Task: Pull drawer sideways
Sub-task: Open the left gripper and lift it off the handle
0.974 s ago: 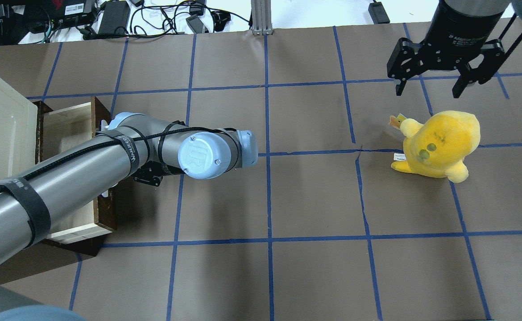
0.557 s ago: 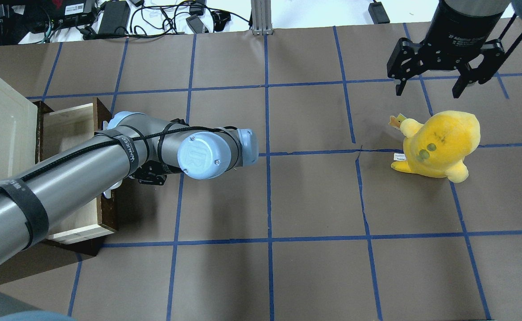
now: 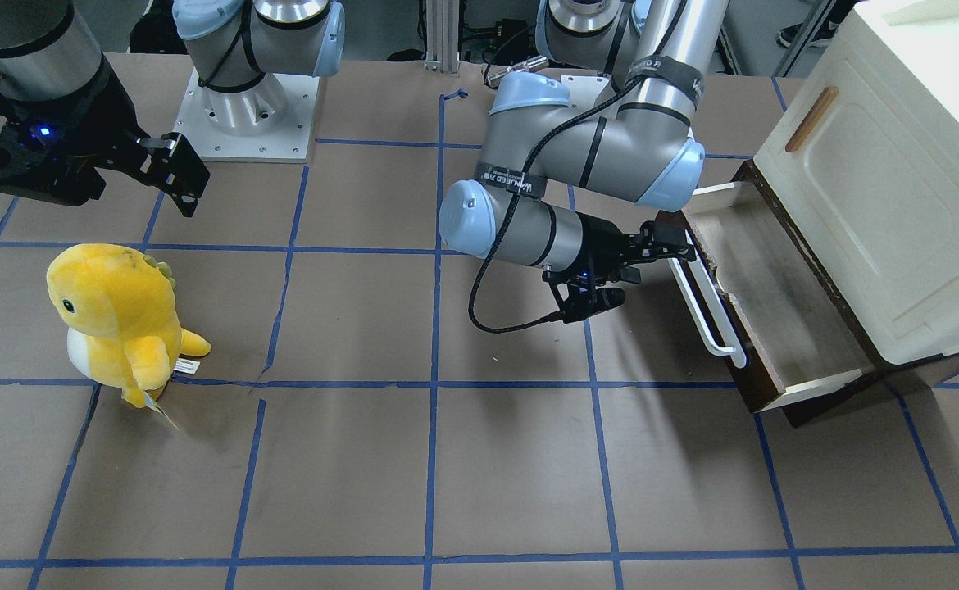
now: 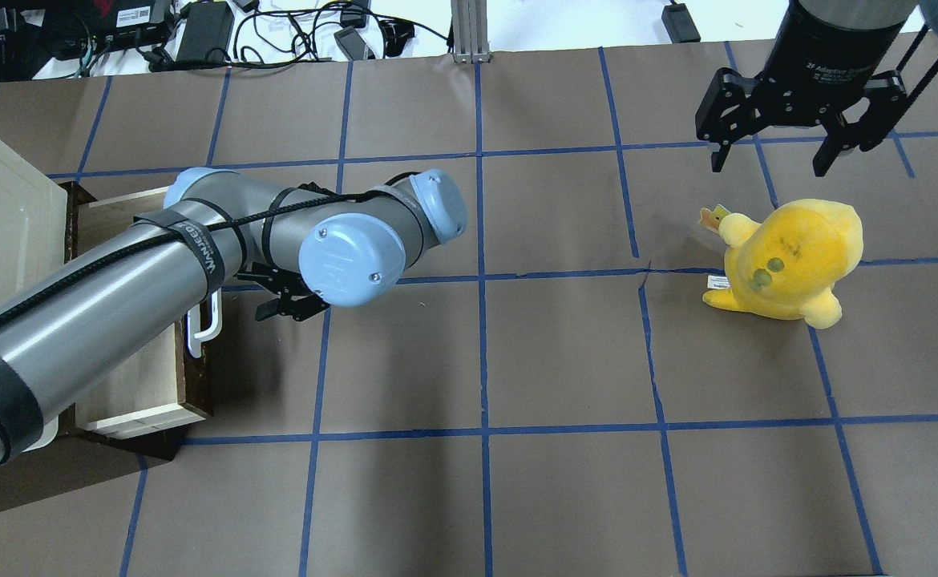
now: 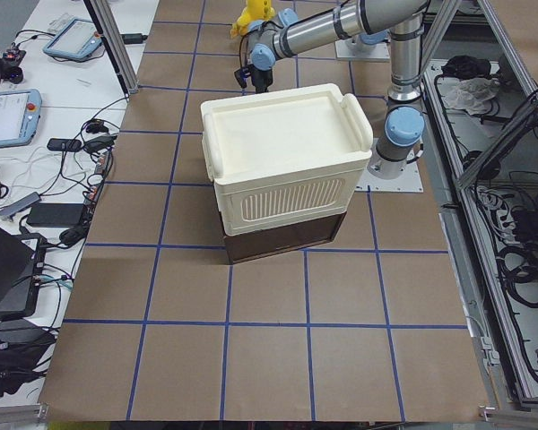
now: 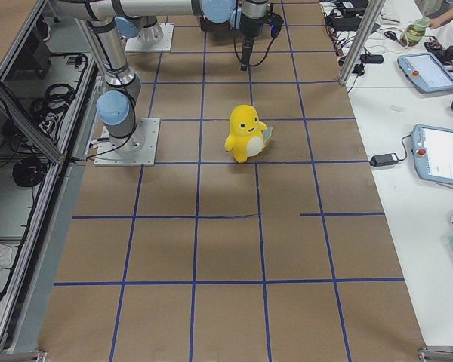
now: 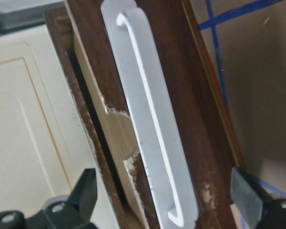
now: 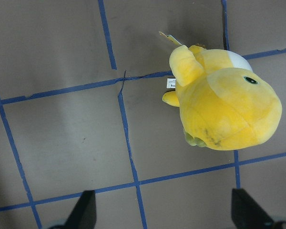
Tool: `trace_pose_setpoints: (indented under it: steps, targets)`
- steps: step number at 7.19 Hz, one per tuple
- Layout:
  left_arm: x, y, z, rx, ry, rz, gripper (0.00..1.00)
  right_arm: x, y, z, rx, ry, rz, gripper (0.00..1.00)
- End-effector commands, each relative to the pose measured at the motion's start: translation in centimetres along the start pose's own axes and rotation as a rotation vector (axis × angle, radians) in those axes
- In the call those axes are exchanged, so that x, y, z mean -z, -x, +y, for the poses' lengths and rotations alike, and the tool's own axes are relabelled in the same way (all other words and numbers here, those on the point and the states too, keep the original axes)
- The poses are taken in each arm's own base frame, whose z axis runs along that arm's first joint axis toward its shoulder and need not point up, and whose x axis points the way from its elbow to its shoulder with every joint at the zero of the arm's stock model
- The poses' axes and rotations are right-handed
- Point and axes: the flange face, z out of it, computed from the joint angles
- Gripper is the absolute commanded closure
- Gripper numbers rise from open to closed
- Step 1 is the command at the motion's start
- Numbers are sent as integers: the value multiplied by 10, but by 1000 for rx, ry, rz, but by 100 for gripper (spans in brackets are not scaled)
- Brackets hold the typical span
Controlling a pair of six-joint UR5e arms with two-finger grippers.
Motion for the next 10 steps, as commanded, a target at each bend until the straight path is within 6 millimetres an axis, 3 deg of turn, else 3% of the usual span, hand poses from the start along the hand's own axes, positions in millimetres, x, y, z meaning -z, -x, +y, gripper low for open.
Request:
trace_pose_setpoints:
  steps: [1,3,4,6,8,10]
  targets:
    - [64,63,10,42,-13,314,0,0,0,0,0,0,0,0]
    - [111,122,30,115,-56,602,0,0,0,0,0,0,0,0]
    - [121,158,42,148,-72,755,0,0,0,0,1,2,0,0]
    - [130,213,57,160,-144,987,0,0,0,0,0,0,0,0]
    - [106,247,49,96,-195,1086,0,0,0,0,0,0,0,0]
    - [82,267,44,98,-204,1124,0,0,0,0,0,0,0,0]
